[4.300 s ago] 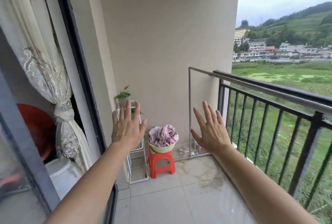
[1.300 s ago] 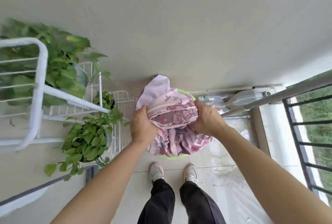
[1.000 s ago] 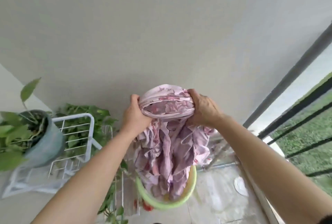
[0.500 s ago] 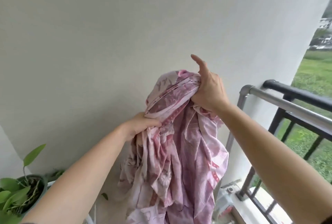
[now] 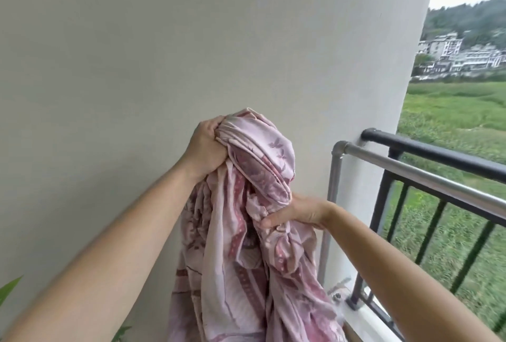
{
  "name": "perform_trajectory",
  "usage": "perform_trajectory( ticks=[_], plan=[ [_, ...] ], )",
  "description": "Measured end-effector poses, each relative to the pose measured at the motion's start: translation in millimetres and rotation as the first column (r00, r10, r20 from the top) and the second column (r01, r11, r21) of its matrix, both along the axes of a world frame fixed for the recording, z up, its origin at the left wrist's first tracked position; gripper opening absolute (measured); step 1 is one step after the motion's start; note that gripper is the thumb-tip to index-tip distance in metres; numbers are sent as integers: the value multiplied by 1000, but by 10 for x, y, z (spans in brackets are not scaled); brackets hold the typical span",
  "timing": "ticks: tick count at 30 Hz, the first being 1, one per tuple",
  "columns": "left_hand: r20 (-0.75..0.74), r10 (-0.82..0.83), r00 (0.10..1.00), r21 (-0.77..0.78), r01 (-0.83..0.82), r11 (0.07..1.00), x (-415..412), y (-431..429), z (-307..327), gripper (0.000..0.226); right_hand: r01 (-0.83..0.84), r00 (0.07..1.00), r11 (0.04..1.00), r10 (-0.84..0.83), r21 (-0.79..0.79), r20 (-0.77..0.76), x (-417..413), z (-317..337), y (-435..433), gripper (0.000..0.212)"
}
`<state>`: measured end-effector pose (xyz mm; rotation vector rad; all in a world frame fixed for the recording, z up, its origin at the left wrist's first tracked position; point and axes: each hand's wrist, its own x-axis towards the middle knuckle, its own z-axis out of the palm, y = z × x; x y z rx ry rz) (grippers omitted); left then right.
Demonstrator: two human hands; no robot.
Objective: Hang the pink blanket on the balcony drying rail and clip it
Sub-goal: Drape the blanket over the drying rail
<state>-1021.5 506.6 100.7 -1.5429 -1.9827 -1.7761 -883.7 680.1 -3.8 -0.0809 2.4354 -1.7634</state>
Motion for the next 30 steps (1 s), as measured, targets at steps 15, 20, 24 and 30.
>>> perform_trajectory(
  ticks=[15, 20, 24, 30],
  plan=[
    [376, -228, 898, -567, 418, 710, -390, -159, -473, 58, 833, 541, 259, -569, 489, -620, 93, 604, 412, 16],
    [541, -100, 835, -667, 498, 555, -352, -95, -674, 56, 840, 541, 299, -527, 452, -655, 136, 561, 389, 47],
    [394, 39, 918, -659, 252, 709, -428, -27, -667, 56, 616, 752, 120, -383, 778, -536, 106, 579, 503, 20],
    [358, 57, 932, -468, 126, 875, -610, 161, -536, 39, 519, 779, 42, -435, 854, -452, -368, 637, 758, 34]
  ],
)
